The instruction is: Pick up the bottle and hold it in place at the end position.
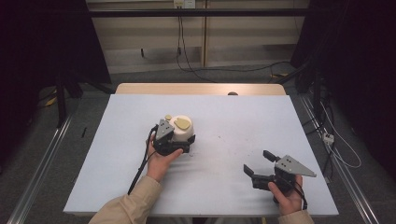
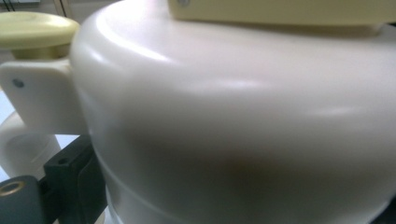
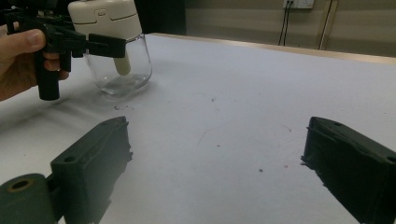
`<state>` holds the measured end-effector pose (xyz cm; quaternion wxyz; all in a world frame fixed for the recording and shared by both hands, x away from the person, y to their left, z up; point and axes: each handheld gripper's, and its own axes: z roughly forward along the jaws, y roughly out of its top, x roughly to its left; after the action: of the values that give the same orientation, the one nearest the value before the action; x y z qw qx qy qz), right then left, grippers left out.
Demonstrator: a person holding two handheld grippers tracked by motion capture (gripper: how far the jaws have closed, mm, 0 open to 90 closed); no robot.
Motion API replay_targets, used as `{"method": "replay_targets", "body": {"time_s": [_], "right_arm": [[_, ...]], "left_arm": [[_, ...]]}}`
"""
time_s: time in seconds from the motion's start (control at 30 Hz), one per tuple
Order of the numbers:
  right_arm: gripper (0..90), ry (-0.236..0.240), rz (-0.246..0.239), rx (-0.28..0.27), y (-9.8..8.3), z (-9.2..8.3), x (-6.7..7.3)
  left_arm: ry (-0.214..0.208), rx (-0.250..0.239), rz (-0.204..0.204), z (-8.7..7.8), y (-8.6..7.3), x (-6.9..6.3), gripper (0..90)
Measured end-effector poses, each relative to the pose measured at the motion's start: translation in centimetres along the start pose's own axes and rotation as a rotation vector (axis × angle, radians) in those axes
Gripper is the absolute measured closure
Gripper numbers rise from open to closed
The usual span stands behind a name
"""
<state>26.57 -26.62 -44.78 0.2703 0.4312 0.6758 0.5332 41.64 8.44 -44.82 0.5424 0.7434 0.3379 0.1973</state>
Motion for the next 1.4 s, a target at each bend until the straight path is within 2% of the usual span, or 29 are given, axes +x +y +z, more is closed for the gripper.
{"method": "replay_targets", "body": {"time_s": [0.3,1.03,1.27,1.4], "right_arm": [[6.5,0.000,0.001,-0.001,0.0,-0.1,0.0],[6.5,-0.001,0.001,0.000,0.0,-0.1,-0.1],[6.5,0.000,0.002,0.004,-0.1,-0.1,-0.1],[6.5,0.001,0.004,0.003,-0.1,0.0,0.0]], "left_arm": [[-0.018,0.006,-0.007,0.7,0.2,-0.4,4.9],[-0.029,0.015,-0.010,2.0,1.0,-0.6,5.0],[-0.026,0.036,-0.016,2.3,1.0,-0.5,5.0],[-0.026,0.041,-0.002,2.4,1.2,-0.5,5.0]]}}
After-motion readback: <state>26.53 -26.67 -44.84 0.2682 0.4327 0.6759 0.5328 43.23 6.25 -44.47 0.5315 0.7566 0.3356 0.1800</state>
